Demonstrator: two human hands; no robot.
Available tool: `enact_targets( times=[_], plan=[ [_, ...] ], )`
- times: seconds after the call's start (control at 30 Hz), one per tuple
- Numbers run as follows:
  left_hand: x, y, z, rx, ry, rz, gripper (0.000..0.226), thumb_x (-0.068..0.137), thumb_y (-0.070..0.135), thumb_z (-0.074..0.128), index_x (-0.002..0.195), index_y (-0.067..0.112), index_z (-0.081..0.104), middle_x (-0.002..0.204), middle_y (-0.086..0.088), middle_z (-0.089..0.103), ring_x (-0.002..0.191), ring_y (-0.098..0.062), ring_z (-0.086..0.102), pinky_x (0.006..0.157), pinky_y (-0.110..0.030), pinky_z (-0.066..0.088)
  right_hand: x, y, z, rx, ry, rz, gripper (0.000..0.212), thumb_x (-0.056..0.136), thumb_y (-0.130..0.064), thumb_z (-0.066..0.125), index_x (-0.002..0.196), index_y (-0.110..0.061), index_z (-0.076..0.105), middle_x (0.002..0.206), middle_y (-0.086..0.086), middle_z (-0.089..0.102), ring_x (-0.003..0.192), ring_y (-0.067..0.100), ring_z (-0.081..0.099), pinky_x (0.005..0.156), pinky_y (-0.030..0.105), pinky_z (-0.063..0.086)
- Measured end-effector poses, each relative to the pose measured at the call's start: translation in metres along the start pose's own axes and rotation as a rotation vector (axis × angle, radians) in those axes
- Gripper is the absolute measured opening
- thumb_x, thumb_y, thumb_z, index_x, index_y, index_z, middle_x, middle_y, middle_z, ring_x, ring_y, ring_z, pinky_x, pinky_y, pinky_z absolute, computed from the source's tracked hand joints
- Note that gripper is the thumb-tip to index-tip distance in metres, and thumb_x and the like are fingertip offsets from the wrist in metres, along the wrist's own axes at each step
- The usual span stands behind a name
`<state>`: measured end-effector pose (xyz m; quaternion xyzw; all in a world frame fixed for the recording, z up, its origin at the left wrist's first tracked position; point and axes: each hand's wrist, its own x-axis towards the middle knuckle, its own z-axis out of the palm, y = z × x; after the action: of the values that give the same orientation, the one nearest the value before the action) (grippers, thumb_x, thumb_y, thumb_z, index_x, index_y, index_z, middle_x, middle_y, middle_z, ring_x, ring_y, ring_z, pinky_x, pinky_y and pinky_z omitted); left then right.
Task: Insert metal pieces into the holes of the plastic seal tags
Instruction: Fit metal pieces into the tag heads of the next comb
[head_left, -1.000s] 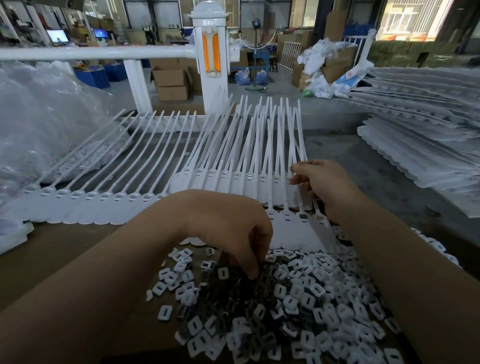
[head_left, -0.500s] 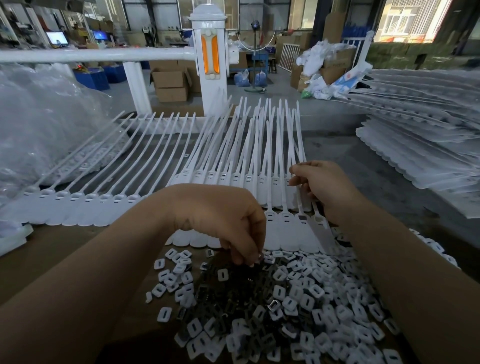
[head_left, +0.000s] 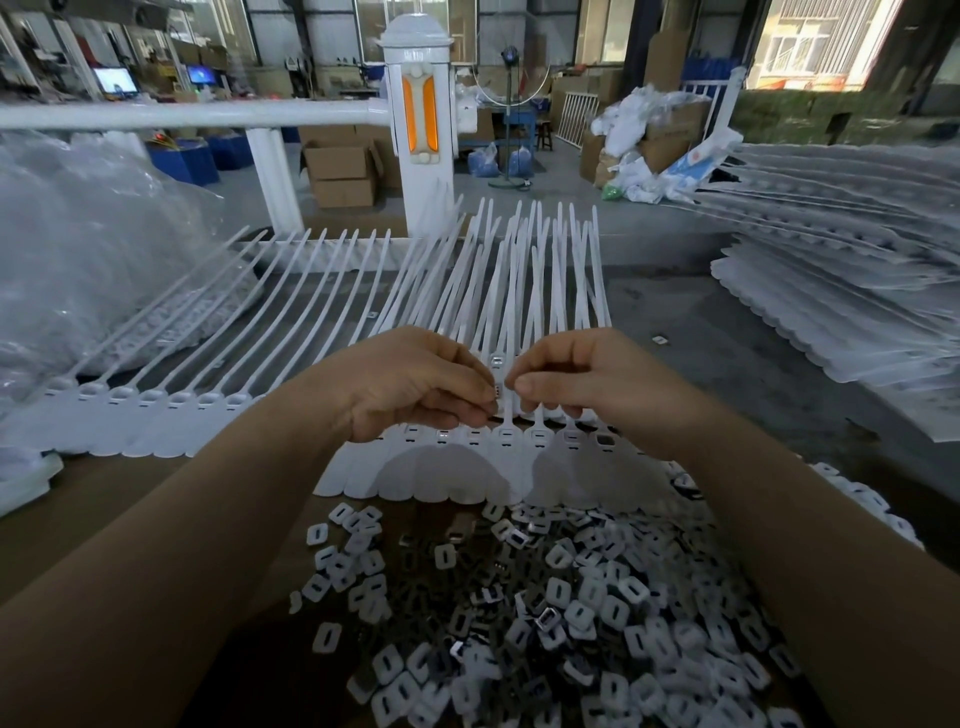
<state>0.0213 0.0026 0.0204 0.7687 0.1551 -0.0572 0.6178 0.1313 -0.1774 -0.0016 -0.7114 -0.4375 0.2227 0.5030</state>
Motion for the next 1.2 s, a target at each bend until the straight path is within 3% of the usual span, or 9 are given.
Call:
enact_targets(
  times=[0.17,0.4,0.5,0.63,0.77,0.97,1.2],
  plan=[
    [-0.0005,0.0012,0.0028,-0.014,0.008,0.011,0.016,0.075,0.005,0.077,0.089,0.008,0.069,0.085,-0.01,0.076,0.075,-0.014,0.074,0.057,-0.017,0.053,0.001,0.0021,0.0027,0.025,0.005,-0.003,0.003,0.085,-0.015,0.073,0.087,-0.016,0.071,0.074,-0.003,0.073,0.062,-0.001,0.062,0.054,0.008,0.043],
    [-0.0012,0.0011,0.0055,-0.041,-0.015,0.015,0.024,0.072,0.01,0.078,0.093,0.008,0.068,0.092,-0.012,0.076,0.079,-0.015,0.074,0.06,-0.018,0.054,0.001,0.0034,0.0048,-0.033,0.028,0.002,0.002,0.087,-0.015,0.071,0.086,-0.017,0.071,0.076,-0.003,0.074,0.061,-0.003,0.062,0.055,0.008,0.044],
    [-0.0016,0.0005,0.0042,-0.08,-0.038,-0.025,0.018,0.079,0.015,0.073,0.096,0.008,0.069,0.093,-0.012,0.076,0.075,-0.014,0.073,0.058,-0.019,0.054,0.0012,0.0029,0.0053,-0.034,0.075,-0.034,0.006,0.087,-0.015,0.07,0.083,-0.02,0.069,0.073,-0.005,0.072,0.06,-0.003,0.06,0.054,0.009,0.043],
    [-0.0018,0.0007,0.0037,-0.086,-0.093,-0.071,0.024,0.082,0.029,0.068,0.093,0.01,0.075,0.089,-0.008,0.075,0.069,-0.01,0.068,0.057,-0.018,0.052,0.0017,0.0033,0.0051,-0.034,0.096,-0.088,0.003,0.087,-0.015,0.071,0.087,-0.018,0.069,0.081,-0.003,0.073,0.075,0.003,0.065,0.066,0.013,0.048],
    [-0.0013,0.001,0.0049,-0.115,-0.092,-0.049,0.021,0.069,0.028,0.074,0.082,0.011,0.076,0.08,-0.005,0.073,0.062,-0.008,0.065,0.053,-0.016,0.049,0.0032,0.0032,0.0052,-0.011,0.104,-0.108,0.005,0.084,-0.014,0.073,0.087,-0.017,0.071,0.086,0.003,0.073,0.085,0.016,0.068,0.085,0.03,0.055],
    [0.0004,-0.001,0.0044,-0.074,-0.01,0.043,0.018,0.064,0.024,0.077,0.076,0.011,0.074,0.074,-0.006,0.073,0.058,-0.009,0.066,0.052,-0.016,0.05,0.0036,0.0034,0.0031,-0.047,0.116,-0.03,0.014,0.09,-0.01,0.064,0.088,-0.023,0.071,0.074,-0.007,0.072,0.064,-0.004,0.06,0.055,0.009,0.043],
    [0.0039,-0.0033,0.008,0.078,0.097,0.144,0.008,0.084,0.015,0.074,0.086,0.008,0.073,0.075,-0.005,0.075,0.061,-0.008,0.067,0.053,-0.015,0.05,0.0052,0.003,0.004,-0.066,0.134,0.0,0.006,0.09,-0.024,0.067,0.087,-0.021,0.071,0.07,-0.008,0.069,0.062,-0.002,0.058,0.053,0.01,0.041]
  ],
)
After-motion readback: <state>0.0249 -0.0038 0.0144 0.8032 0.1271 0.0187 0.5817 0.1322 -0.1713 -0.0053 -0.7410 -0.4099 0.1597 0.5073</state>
